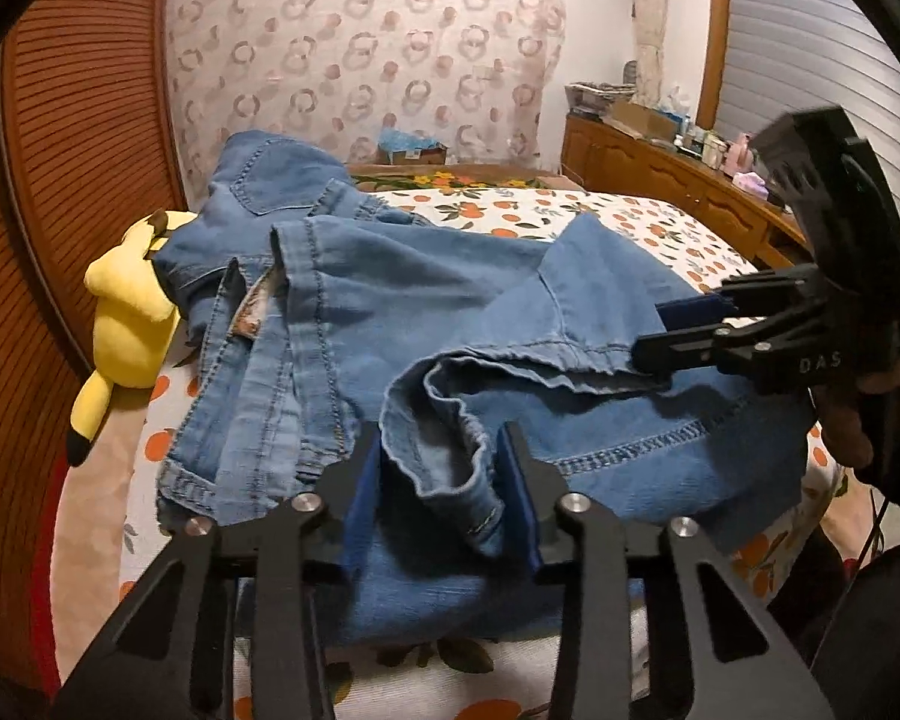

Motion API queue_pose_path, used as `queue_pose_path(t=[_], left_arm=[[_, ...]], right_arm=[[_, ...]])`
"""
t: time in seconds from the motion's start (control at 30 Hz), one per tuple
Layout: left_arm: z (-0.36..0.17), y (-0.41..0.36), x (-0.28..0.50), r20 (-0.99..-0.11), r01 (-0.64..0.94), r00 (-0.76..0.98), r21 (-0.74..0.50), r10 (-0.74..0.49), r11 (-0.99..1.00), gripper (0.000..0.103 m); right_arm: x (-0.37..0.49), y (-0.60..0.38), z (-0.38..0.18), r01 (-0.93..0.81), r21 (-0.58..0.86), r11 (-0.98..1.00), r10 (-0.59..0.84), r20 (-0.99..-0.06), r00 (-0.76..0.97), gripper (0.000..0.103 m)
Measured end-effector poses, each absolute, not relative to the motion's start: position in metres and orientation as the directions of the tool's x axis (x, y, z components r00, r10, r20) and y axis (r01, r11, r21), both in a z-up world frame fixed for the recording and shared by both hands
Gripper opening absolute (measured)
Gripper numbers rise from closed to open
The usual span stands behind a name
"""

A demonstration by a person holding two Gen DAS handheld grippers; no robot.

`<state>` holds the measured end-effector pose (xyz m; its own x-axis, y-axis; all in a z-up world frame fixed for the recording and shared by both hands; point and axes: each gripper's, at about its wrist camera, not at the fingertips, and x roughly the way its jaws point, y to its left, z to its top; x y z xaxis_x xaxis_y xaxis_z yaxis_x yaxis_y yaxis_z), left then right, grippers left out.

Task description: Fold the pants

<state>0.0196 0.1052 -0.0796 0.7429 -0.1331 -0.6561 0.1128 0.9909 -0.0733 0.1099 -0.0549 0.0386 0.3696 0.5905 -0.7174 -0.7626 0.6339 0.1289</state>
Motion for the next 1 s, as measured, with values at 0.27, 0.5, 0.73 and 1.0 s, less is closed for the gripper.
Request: queue_pose_path(t=[0.27,0.5,0.73,1.0], left_arm=[[-0.06,0.104,0.006,-0.582,0.121,0.8,-0.079,-0.145,0.989,0.011],[-0.047,0.111,-0.005,-0.549,0.108,0.822,-0.108,-0.15,0.988,0.011],[-0.068,0.125,-0.008,-0.587,0.068,0.796,-0.159,-0.15,0.985,0.011],[-0.075,0.122,-0.005,-0.614,0.033,0.785,-0.09,-0.082,0.995,0.018]], right_arm=[[0.126,-0.027,0.064,-0.81,0.068,0.583,0.627,-0.671,0.395,0.003],[0.138,0.016,0.122,-0.847,-0.001,0.532,0.687,-0.584,0.432,0.002],[0.164,0.08,0.108,-0.864,-0.042,0.502,0.675,-0.606,0.421,0.002],[0.203,0.099,0.081,-0.852,0.009,0.523,0.645,-0.658,0.388,0.018]])
